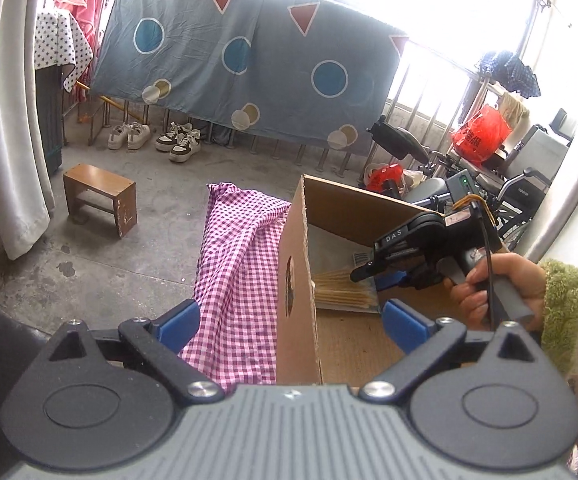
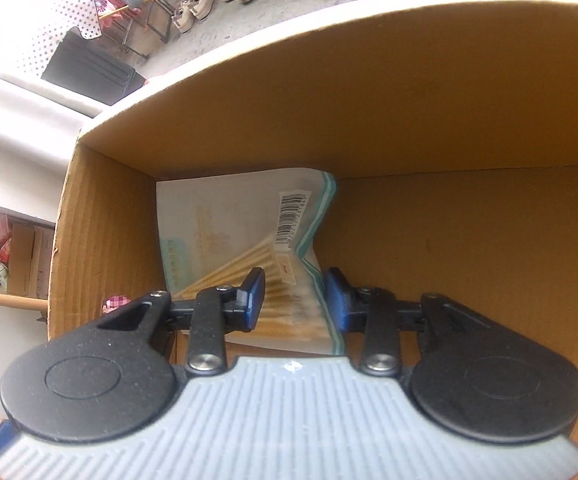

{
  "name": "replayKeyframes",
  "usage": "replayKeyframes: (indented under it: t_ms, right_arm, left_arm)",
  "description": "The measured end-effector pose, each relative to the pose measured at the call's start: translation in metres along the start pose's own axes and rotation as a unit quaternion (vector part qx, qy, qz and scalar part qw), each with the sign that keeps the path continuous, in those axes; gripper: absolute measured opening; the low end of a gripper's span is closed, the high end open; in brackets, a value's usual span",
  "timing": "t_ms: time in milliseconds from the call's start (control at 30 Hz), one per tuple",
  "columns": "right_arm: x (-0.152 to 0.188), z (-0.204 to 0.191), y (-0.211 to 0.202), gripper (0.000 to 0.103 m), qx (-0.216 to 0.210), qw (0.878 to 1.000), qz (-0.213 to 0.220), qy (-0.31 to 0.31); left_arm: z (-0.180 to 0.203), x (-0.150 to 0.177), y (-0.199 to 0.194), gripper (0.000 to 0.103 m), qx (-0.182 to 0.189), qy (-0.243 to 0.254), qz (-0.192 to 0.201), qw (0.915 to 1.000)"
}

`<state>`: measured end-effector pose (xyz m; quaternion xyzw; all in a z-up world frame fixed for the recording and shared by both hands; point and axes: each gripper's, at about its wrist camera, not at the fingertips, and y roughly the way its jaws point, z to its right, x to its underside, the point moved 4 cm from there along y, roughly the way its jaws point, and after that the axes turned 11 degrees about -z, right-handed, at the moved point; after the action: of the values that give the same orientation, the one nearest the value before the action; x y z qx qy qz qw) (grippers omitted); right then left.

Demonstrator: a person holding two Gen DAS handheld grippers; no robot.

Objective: Organize soft objects
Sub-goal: 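Carry the swab bag into the cardboard box and open the right tool, then grasp the blue-and-white medicine box with the right tool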

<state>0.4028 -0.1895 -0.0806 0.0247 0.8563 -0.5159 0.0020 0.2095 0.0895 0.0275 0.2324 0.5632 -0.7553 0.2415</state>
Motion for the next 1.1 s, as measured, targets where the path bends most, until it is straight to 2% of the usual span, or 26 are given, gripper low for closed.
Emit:
replayKeyframes:
  t_ms: [167, 300, 400, 500, 633, 767, 833, 933, 1033, 1100]
  right_arm:
    - [-0.006, -0.022, 0.008, 0.036, 0.010, 1.000, 0.003, -0.022]
    - [-0.002, -0.025, -0.001, 0.049, 0.021, 0.999, 0.004, -0.027]
    - [0.006, -0.024, -0.022, 0.052, 0.021, 1.000, 0.008, -0.022]
    - [0.028, -0.022, -0.066, 0.055, 0.008, 0.999, 0.030, -0.037]
    - [0.069, -0.024, -0.132, 0.056, -0.024, 0.995, 0.070, -0.067]
    - [0.135, -0.027, -0.201, 0.059, -0.069, 0.986, 0.100, -0.112]
    - [0.160, -0.031, -0.221, 0.064, -0.087, 0.982, 0.107, -0.130]
    - [0.201, -0.033, -0.218, 0.067, -0.103, 0.980, 0.092, -0.145]
    - [0.237, -0.028, -0.193, 0.067, -0.093, 0.984, 0.053, -0.143]
    - [0.253, -0.027, -0.170, 0.067, -0.068, 0.987, 0.028, -0.143]
  left_arm:
    - [-0.010, 0.028, -0.005, 0.099, 0.014, -0.023, 0.004, 0.9996]
    - [-0.008, 0.050, -0.010, 0.099, 0.017, -0.024, 0.007, 0.9995]
    - [-0.008, 0.057, -0.018, 0.099, 0.022, -0.021, 0.010, 0.9995]
    - [-0.010, 0.063, -0.032, 0.099, 0.035, -0.019, 0.023, 0.9989]
    - [-0.009, 0.067, -0.049, 0.099, 0.048, -0.019, 0.042, 0.9978]
    - [-0.003, 0.067, -0.064, 0.099, 0.047, -0.006, 0.060, 0.9971]
    - [-0.003, 0.066, -0.072, 0.099, 0.046, -0.008, 0.072, 0.9963]
    - [-0.002, 0.066, -0.079, 0.101, 0.066, -0.005, 0.072, 0.9952]
    - [0.010, 0.073, -0.069, 0.101, 0.089, 0.027, 0.034, 0.9951]
    - [0.027, 0.083, -0.055, 0.101, 0.090, 0.067, 0.007, 0.9937]
